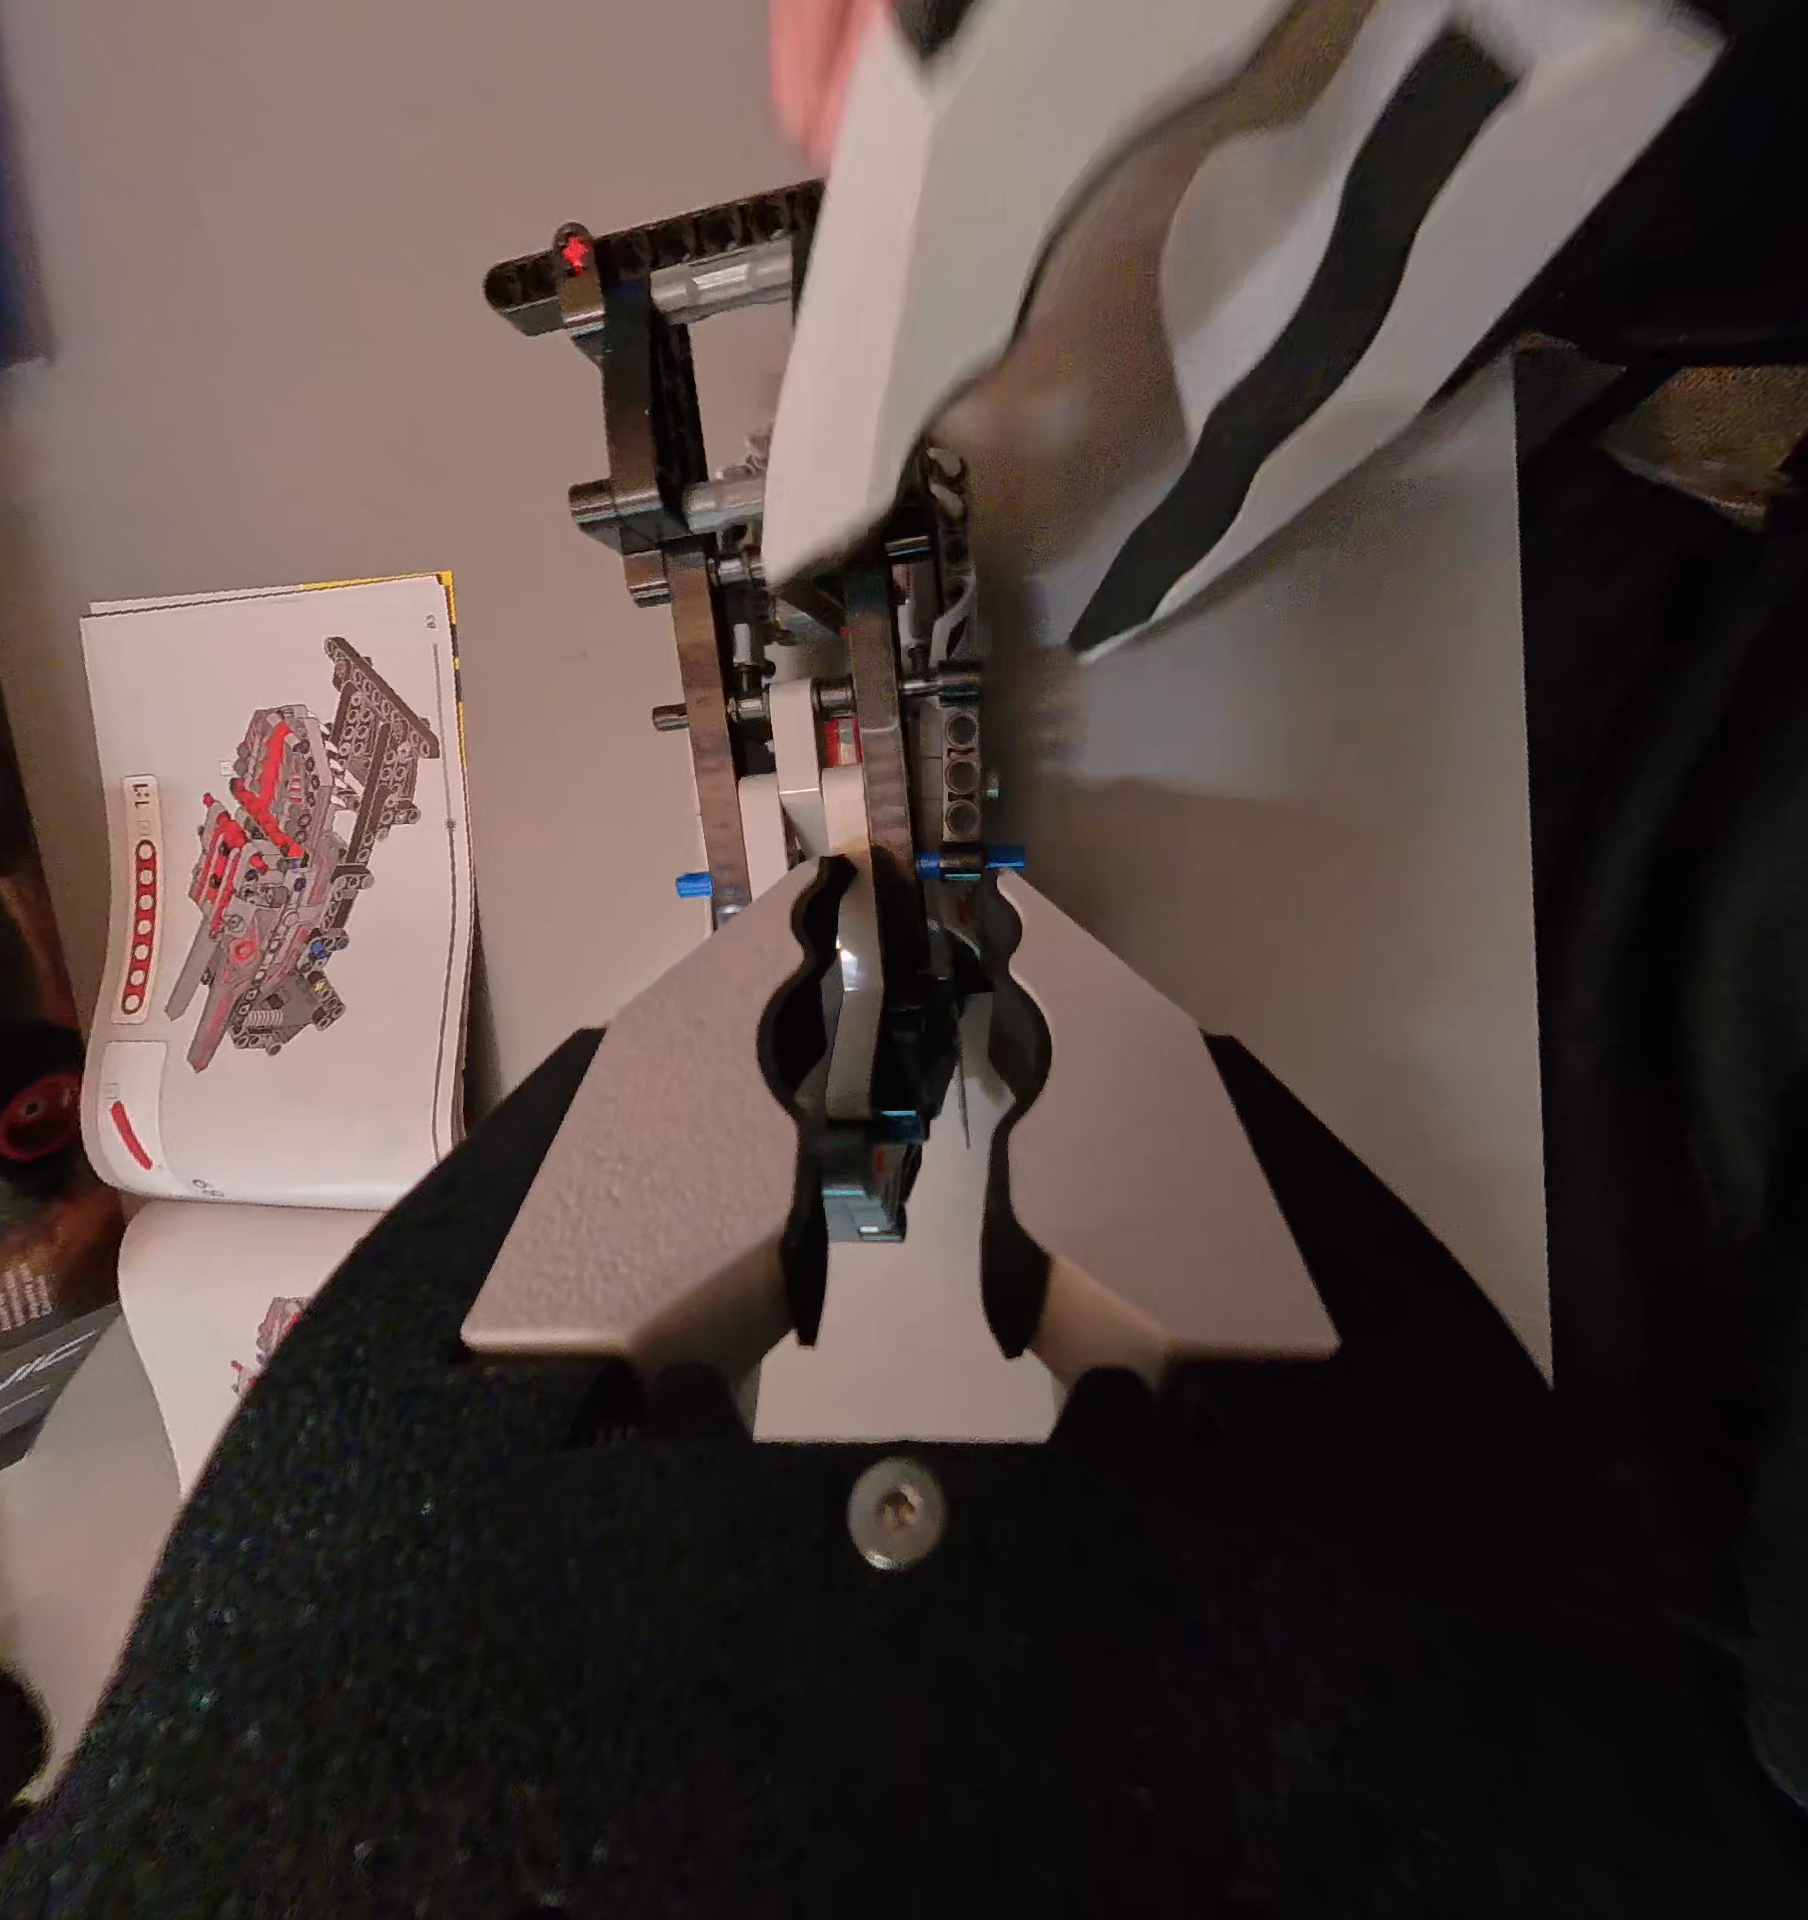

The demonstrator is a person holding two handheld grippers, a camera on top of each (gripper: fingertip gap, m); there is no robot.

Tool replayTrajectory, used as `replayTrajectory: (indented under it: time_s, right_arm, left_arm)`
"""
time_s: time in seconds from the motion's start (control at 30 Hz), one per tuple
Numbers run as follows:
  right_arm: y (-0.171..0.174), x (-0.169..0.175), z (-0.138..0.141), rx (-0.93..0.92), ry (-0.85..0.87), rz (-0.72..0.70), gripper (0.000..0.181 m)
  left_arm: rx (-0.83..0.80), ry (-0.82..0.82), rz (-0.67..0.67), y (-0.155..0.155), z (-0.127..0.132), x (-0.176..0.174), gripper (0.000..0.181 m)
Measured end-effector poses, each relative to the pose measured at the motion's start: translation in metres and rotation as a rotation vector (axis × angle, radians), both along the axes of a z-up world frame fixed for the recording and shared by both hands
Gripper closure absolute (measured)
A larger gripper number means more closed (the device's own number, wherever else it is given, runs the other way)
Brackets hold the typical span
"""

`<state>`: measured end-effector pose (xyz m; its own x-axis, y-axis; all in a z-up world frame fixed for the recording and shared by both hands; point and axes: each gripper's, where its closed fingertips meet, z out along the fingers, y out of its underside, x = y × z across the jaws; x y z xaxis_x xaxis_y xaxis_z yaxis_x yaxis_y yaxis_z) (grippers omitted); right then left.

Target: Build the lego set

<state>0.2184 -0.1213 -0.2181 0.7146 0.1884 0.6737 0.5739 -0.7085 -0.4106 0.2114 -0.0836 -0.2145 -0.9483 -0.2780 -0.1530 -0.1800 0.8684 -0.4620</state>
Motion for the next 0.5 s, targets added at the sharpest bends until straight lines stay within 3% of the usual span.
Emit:
replayTrajectory:
  time_s: [0.13,0.23,0.33,0.5]
  right_arm:
    - [-0.006,-0.003,0.036,0.201,0.299,-0.010,0.120]
    - [0.003,-0.018,0.034,0.149,0.461,0.060,0.131]
    - [0.008,-0.014,0.021,0.064,0.491,0.058,0.146]
    - [0.012,0.002,0.006,-0.016,0.465,-0.016,0.141]
  left_arm:
    - [-0.004,-0.009,-0.025,0.001,0.000,-0.001,0.156]
    - [-0.005,-0.001,-0.041,0.002,-0.001,-0.002,0.156]
    - [-0.026,0.022,-0.051,0.002,0.000,-0.001,0.156]
    - [-0.066,0.046,-0.070,0.001,0.000,-0.001,0.156]
